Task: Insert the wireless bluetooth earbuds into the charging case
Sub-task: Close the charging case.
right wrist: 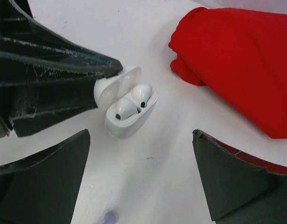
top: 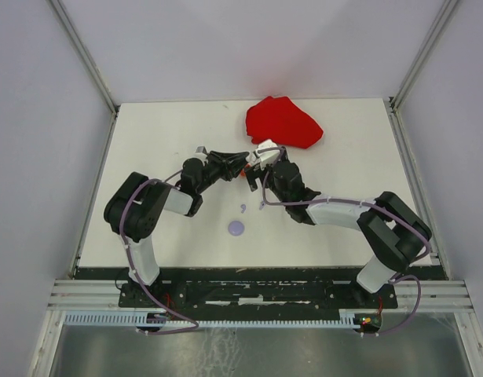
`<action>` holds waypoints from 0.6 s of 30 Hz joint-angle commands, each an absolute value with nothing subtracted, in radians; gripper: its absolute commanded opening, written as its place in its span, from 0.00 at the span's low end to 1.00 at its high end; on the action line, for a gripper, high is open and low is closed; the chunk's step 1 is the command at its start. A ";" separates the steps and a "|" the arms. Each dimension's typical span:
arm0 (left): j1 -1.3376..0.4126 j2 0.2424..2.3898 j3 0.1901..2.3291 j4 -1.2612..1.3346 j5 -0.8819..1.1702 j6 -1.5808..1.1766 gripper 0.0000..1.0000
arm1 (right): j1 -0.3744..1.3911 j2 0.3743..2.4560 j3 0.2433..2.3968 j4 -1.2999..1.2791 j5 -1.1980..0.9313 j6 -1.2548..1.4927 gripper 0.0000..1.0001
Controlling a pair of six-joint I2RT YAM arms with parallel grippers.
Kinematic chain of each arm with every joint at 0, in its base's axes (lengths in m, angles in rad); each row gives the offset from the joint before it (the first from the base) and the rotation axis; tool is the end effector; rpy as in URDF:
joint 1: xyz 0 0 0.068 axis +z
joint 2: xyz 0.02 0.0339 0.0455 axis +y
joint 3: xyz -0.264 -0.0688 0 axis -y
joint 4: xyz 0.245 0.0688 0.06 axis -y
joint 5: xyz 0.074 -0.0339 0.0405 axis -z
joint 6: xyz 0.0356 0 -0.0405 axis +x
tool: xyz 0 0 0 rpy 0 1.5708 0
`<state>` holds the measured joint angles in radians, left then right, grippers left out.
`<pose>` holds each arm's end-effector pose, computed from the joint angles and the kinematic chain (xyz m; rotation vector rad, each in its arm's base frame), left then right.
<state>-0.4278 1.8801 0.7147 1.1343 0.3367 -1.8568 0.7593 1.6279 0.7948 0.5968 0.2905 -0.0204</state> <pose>0.3224 -0.1599 0.1601 -1.0642 1.7311 -1.9095 0.2604 0.2331 0.2108 -0.4903 1.7370 0.2655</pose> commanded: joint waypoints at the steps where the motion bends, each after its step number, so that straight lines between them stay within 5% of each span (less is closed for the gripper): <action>1: -0.433 1.833 0.701 1.173 0.321 -1.905 0.03 | 0.761 1.663 0.860 0.675 0.322 -0.035 0.99; 18: -0.434 1.871 0.679 1.231 0.368 -1.930 0.03 | 0.761 1.701 0.859 0.740 0.485 -0.195 0.99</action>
